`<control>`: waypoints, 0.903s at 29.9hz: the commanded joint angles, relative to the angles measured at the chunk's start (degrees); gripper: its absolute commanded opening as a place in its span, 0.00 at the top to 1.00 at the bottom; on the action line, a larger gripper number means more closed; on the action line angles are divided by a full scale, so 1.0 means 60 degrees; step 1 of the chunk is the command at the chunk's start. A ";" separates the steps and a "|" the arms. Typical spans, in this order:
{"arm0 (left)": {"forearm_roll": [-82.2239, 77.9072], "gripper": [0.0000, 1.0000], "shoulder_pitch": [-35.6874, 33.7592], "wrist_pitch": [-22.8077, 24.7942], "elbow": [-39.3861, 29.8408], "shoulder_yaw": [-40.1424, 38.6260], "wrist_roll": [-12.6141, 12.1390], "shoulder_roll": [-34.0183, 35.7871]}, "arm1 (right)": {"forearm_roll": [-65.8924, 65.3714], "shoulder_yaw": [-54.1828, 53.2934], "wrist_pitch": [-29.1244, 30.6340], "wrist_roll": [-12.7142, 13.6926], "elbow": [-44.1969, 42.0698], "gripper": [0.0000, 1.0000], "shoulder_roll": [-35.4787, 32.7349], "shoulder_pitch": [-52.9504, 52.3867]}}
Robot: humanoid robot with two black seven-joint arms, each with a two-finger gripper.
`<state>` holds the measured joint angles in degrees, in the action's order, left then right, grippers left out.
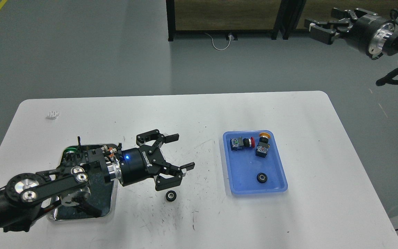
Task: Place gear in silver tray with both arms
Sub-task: 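Withdraw the right arm and reach the left gripper toward the gear, then grasp the black gear on the table with the left gripper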
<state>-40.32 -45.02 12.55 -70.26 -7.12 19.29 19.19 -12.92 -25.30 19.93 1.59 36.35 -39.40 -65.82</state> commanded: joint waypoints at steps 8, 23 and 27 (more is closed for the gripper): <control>-0.0883 0.04 0.1116 -0.0465 0.1864 0.0322 0.0286 -0.1264 | -0.0015 0.0057 -0.0069 -0.0001 -0.0009 0.07 -0.0011 -0.0001; -0.0854 0.04 0.1732 -0.1256 0.3343 0.0864 0.0813 -0.1600 | -0.0015 0.0057 -0.0099 -0.0001 0.0006 0.07 0.0018 0.0102; -0.0839 0.04 0.1776 -0.1301 0.4003 0.0893 0.1004 -0.1952 | -0.0015 0.0057 -0.0099 -0.0015 0.0020 0.07 -0.0011 0.0102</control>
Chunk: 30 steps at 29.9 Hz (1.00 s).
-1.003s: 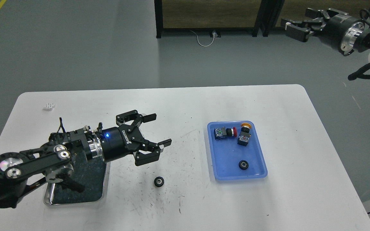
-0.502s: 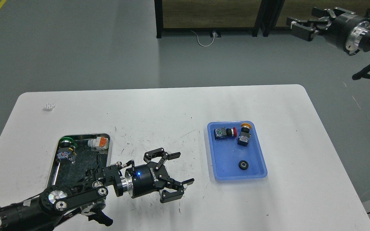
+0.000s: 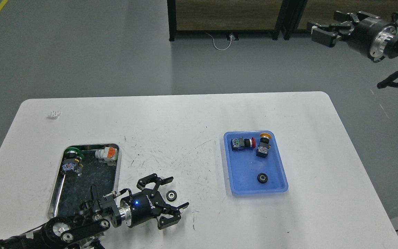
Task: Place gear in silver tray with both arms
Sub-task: 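Grasp the black gear on the table with the left gripper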
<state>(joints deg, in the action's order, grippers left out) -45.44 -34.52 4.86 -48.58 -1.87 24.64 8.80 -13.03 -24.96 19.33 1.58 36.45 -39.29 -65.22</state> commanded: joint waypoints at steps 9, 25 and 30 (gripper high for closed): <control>0.0102 0.14 0.0084 -0.0005 0.0464 0.0005 0.0507 -0.0208 | 0.0004 -0.0001 0.0001 -0.0028 0.0034 0.07 -0.0029 0.0044; 0.0146 0.16 0.0362 0.0069 0.0362 0.0020 0.0561 0.0173 | -0.0026 0.0014 0.0001 -0.0028 0.0034 0.07 0.0015 0.0044; 0.0146 0.24 0.0421 0.0069 0.0347 0.0020 0.0561 0.0246 | -0.0026 0.0014 0.0016 -0.0028 0.0020 0.07 0.0015 0.0044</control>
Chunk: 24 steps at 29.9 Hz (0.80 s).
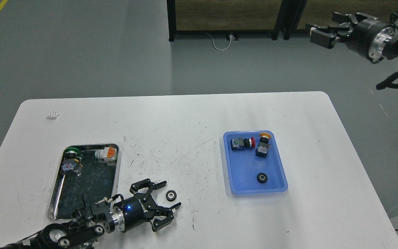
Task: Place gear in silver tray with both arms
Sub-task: 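Grasp the black gear on the table with the left gripper, then move the gear into the silver tray and open the left gripper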
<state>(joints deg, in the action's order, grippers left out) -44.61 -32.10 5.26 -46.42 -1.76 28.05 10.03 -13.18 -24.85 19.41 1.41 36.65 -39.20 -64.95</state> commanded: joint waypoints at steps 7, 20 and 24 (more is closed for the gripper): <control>0.0008 0.37 0.0018 0.0016 -0.0027 0.0000 -0.0008 0.0042 | -0.0015 0.0011 0.0003 0.0000 -0.0015 0.07 0.0014 0.0029; 0.0008 0.73 -0.0011 0.0060 -0.0070 0.0000 -0.0008 0.0042 | -0.0015 0.0011 0.0003 0.0000 -0.0015 0.07 0.0014 0.0088; 0.0008 0.81 -0.0055 0.0046 -0.0362 -0.0131 -0.0008 0.0101 | -0.0029 0.0011 0.0003 0.0000 -0.0015 0.07 0.0014 0.0088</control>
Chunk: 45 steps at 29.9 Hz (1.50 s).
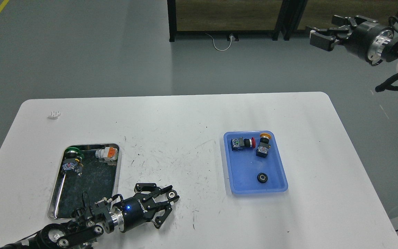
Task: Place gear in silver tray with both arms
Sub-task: 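Move the gear into the silver tray and open the left gripper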
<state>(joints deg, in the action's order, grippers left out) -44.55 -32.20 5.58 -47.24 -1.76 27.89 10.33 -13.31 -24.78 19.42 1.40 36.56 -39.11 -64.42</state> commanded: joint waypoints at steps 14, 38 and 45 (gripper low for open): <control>0.0306 0.80 -0.0581 0.0841 -0.2057 -0.1611 -0.0107 0.3592 | -0.0008 0.0014 0.0000 0.0000 0.0001 0.07 0.0219 0.0058; 0.0335 0.70 0.1001 0.0988 -0.2059 -0.1039 0.0019 0.5162 | -0.0096 0.0058 -0.0015 0.0000 -0.0073 0.07 0.0629 0.0073; 0.0804 0.47 0.1089 0.0944 -0.1941 -0.1098 0.0019 0.5162 | -0.0096 0.0087 -0.0029 0.0000 -0.0131 0.07 0.0732 0.0058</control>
<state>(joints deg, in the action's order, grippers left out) -40.72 -25.81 11.30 -59.23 -8.37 28.00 41.35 -13.89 -24.37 19.26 1.40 35.79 -35.01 -63.99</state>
